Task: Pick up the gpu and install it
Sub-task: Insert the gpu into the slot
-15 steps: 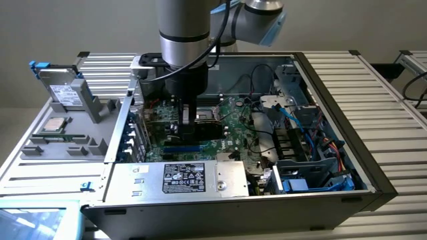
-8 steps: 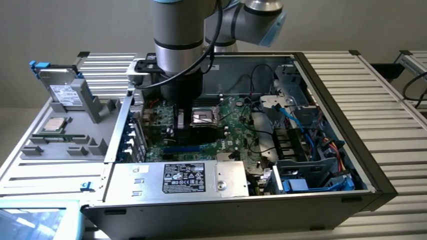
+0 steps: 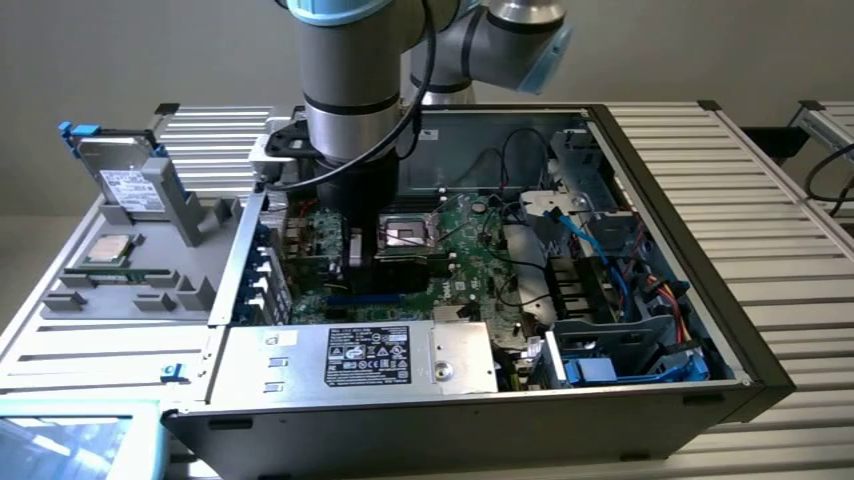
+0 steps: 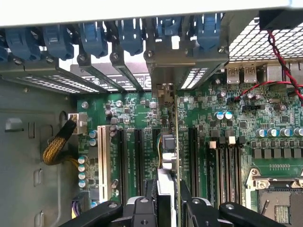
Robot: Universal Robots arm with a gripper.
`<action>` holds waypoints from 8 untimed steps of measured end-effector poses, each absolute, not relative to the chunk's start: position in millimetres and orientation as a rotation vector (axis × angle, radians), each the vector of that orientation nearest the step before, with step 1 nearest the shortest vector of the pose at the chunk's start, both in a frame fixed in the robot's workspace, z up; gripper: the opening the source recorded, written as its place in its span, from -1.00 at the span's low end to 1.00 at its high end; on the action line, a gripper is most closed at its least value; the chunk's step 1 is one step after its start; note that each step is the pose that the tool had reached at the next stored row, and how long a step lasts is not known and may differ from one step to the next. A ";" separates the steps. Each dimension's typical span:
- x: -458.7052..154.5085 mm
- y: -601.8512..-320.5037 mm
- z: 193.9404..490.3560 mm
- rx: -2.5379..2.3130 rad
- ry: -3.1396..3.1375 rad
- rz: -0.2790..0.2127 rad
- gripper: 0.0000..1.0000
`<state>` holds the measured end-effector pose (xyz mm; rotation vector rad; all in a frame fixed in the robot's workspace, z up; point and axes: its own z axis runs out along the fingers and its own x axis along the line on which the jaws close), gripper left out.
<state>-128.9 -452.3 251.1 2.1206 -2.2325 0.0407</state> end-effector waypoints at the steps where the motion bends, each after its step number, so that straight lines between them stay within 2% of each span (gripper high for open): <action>1: -129.5 -452.3 250.8 2.117 -2.235 0.039 -0.42; 8: -131.2 -450.7 248.5 2.100 -2.252 0.034 -0.42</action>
